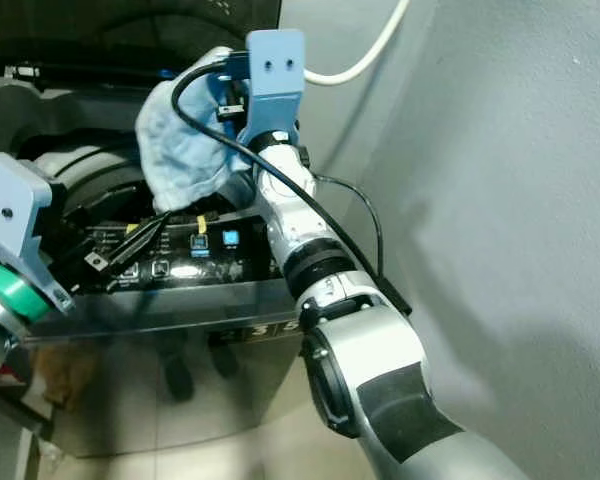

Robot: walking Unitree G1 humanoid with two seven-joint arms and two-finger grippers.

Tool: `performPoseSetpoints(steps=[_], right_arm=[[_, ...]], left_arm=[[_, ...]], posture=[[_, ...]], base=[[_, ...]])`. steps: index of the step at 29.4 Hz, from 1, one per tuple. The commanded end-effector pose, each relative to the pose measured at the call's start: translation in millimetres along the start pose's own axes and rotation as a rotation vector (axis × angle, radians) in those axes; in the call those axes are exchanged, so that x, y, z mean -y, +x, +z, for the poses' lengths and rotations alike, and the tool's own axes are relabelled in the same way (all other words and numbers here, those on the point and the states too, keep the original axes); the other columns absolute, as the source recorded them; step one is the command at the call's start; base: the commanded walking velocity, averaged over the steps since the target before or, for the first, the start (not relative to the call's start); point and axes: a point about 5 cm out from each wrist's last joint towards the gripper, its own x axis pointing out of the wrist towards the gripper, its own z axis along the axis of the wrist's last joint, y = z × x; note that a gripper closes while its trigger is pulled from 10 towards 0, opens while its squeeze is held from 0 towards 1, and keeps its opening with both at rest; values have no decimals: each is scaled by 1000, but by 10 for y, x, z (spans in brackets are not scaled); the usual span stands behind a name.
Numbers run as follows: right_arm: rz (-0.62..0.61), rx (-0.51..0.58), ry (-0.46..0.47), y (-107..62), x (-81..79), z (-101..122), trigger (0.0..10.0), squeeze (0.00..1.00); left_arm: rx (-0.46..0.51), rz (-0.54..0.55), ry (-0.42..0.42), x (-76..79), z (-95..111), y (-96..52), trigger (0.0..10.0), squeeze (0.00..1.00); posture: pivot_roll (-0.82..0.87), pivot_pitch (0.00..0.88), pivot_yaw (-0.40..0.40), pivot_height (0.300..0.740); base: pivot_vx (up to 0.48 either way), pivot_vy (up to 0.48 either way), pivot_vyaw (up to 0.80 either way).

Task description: Clothes washing

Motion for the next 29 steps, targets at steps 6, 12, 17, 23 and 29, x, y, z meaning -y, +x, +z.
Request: performPoseSetpoints(steps=[6,12,17,23,29], right_arm=[[348,-31,-298,-76,-77,-41,10000,0],[410,-127,-336,-162,153,-120,10000,0],[522,-191,-439,-277,284,-190,10000,0],[394,-62,-169,-324,580,-4,10000,0],[-271,106,160,-650,1093,-88,10000,0]], left_arm=[[-2,-56,-31,40,-32,80,10000,0],[0,-74,-38,23,-41,122,10000,0],[4,-91,-40,32,-36,153,10000,0],[8,-97,-37,16,-33,169,10000,0],[25,63,-20,-145,-43,212,10000,0]], posture=[[277,53,-14,740],[241,50,9,740],[232,48,21,740],[230,43,22,740],[229,31,25,740]], base=[[0,0,0],[0,0,0],[0,0,0],[0,0,0],[0,0,0]])
